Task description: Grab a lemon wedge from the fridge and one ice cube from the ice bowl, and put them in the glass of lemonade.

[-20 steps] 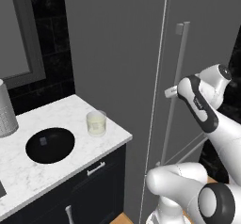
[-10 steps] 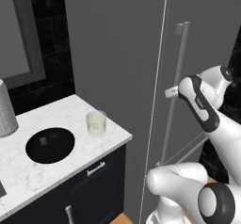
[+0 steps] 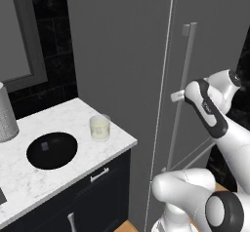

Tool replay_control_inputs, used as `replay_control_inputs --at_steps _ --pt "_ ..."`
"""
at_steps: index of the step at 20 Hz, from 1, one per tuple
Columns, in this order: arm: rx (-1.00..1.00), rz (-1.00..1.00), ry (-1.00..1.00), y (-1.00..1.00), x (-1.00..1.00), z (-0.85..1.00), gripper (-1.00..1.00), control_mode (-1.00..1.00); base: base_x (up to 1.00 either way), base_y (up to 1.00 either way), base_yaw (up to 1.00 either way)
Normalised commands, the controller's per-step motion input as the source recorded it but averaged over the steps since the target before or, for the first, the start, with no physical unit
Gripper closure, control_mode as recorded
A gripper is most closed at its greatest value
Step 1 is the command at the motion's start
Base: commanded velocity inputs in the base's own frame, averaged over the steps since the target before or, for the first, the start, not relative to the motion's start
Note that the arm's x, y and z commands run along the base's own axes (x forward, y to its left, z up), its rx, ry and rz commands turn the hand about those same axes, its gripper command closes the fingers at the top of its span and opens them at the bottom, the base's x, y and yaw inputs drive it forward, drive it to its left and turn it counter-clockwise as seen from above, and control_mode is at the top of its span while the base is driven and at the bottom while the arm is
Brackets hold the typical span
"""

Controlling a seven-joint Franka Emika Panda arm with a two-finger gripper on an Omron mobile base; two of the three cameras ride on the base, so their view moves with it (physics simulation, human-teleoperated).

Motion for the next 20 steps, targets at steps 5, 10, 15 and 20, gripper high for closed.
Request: replay_control_inputs --at_steps 5,10,15,20 --pt "-0.01 -0.1 0.0 0.14 0.11 -0.05 1.0 -1.0 0.0 0.0 0.0" --pt "-0.01 -0.14 -0.04 -0.53 0.01 0.01 1.0 -1.0 0.0 0.0 0.0" --pt "0.0 -0.13 -0.03 -0.97 0.0 0.02 1.0 -1.0 0.0 0.0 0.0" --pt "0.01 -0.09 0.0 -1.0 -0.02 0.19 1.0 -1.0 0.0 0.0 0.0"
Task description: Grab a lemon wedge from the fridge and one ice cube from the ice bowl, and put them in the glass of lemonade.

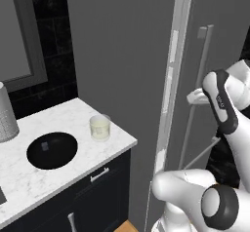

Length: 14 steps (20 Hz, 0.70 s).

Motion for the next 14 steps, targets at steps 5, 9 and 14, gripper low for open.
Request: replay_control_inputs --at_steps 5,9,14 --pt "0.07 -0.12 -0.1 -1.0 -0.61 0.06 1.0 -1.0 0.0 0.0 0.0" --pt "0.08 -0.06 -0.38 -0.92 -0.99 -0.09 1.0 -1.0 0.0 0.0 0.0" --pt "0.03 -0.05 -0.59 -0.54 -1.0 -0.3 -1.0 -1.0 0.0 0.0 0.0"
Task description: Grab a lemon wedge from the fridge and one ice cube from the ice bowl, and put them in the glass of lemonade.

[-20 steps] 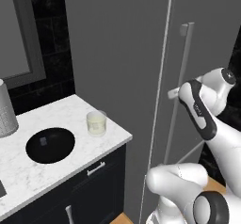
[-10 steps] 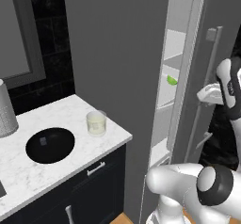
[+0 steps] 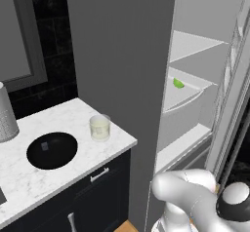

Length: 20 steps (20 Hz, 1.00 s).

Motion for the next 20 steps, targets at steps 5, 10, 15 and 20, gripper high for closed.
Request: replay_control_inputs --at_steps 5,10,15,20 --pt "0.0 -0.09 -0.26 -0.12 -0.99 0.27 -1.0 -1.0 0.0 0.0 0.0" --pt "-0.03 -0.01 -0.17 -0.12 -0.86 0.89 -1.0 -1.0 0.0 0.0 0.0" --pt "-0.17 -0.1 -0.13 0.31 -0.5 0.93 -1.0 -1.0 0.0 0.0 0.0" --pt "-0.35 -0.27 -0.01 0.71 0.18 0.38 -1.0 -1.0 0.0 0.0 0.0"
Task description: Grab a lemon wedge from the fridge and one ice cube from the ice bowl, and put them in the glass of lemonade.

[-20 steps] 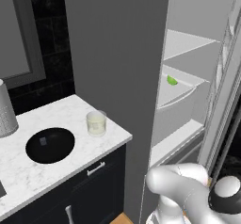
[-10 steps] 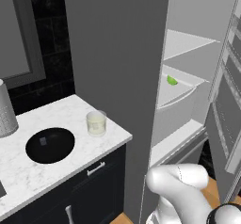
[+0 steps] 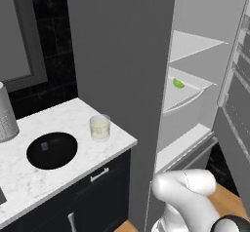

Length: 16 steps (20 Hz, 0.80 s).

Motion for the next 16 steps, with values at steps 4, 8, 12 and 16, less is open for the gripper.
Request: replay_control_inputs --at_steps 4,8,12,16 --pt "-0.52 -0.52 0.08 0.51 1.0 -0.04 -1.0 -1.0 0.0 0.0 0.0" --pt "-0.43 -0.55 0.17 0.14 1.0 0.0 -1.0 -1.0 0.0 0.0 0.0" --pt "-0.16 -0.47 0.07 -0.54 0.82 -0.02 -1.0 -1.0 0.0 0.0 0.0" --pt "-0.03 -0.34 0.02 -0.99 0.55 -0.02 -1.0 -1.0 0.0 0.0 0.0"
